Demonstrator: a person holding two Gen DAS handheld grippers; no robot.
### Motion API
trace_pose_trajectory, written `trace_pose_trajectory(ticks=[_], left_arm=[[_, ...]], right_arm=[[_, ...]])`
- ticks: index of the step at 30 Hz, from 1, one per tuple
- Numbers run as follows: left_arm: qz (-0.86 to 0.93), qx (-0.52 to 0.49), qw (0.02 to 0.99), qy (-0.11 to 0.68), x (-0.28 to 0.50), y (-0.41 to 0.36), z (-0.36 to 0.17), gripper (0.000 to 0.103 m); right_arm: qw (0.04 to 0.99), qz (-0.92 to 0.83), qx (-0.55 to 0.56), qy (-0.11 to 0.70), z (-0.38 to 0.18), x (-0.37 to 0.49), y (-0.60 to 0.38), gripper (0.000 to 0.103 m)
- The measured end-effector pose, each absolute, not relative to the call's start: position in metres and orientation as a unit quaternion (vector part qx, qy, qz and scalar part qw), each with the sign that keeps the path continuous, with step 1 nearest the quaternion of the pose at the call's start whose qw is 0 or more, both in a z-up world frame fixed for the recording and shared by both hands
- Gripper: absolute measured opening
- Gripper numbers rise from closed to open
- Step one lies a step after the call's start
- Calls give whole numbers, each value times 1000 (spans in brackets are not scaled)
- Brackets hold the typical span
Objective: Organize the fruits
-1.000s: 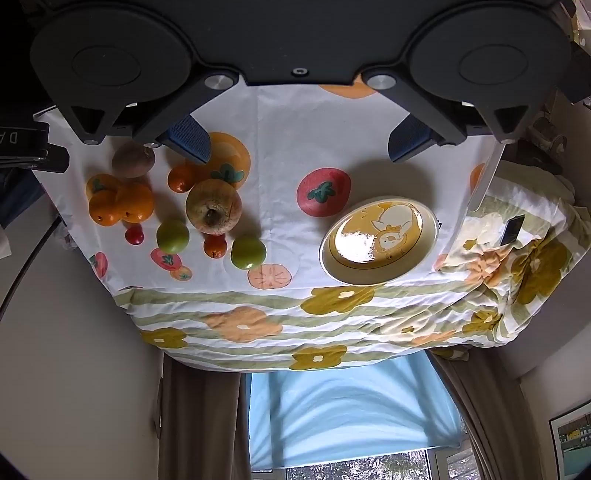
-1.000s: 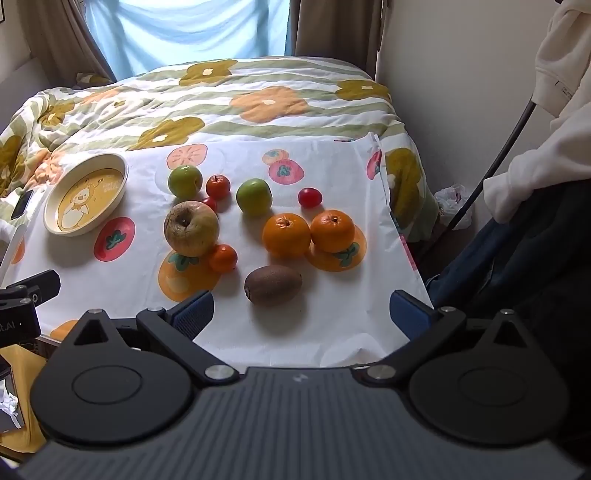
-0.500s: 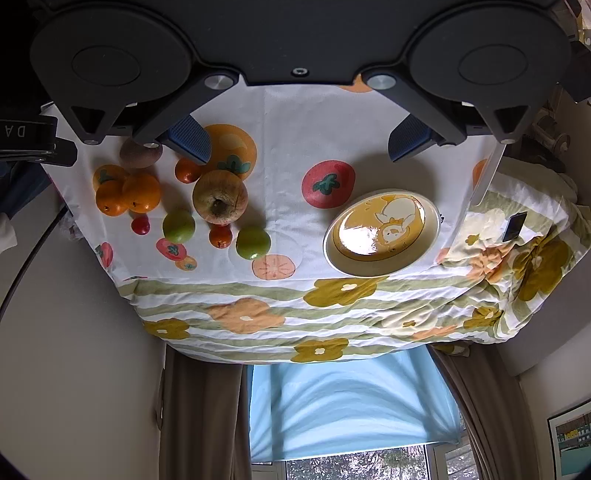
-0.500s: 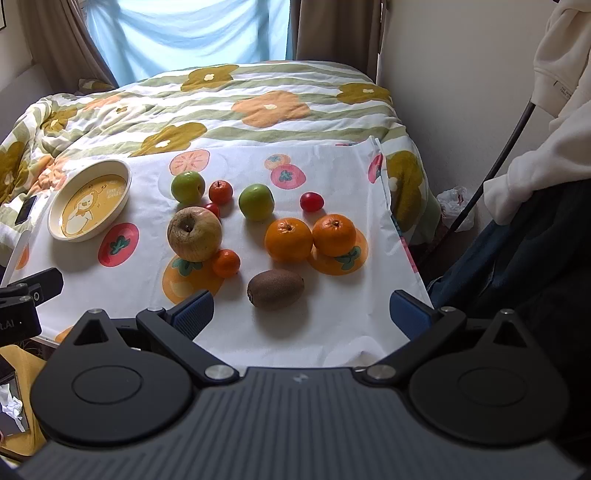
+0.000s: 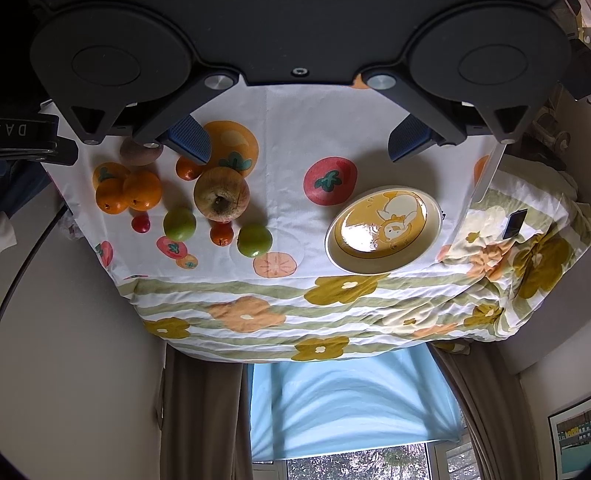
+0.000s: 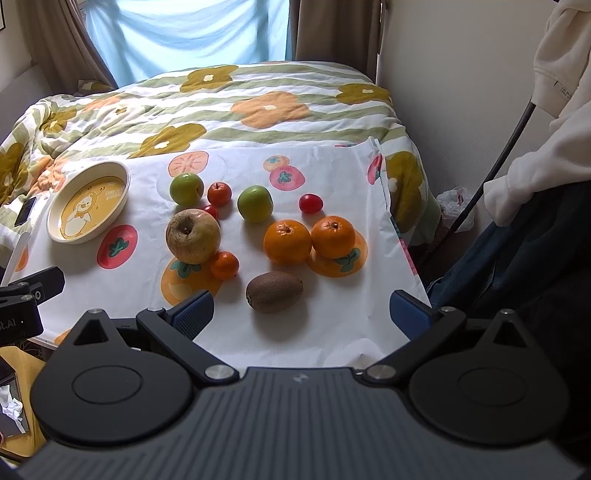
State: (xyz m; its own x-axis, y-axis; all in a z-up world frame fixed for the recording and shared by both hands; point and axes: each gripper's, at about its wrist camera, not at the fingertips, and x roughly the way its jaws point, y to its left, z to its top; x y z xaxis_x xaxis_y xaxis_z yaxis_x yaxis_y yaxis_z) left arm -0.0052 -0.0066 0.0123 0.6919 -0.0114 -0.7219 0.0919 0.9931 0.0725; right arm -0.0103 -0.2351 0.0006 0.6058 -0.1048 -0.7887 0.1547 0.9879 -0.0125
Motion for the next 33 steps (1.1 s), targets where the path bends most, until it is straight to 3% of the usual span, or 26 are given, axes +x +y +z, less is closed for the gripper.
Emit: trace_pose_trajectory(ticks=[33], left_arm=[[-21,59,920,387,-9,-10,16,103]], right_arm=[[897,-58,26,437,-1,-6,-230,103]])
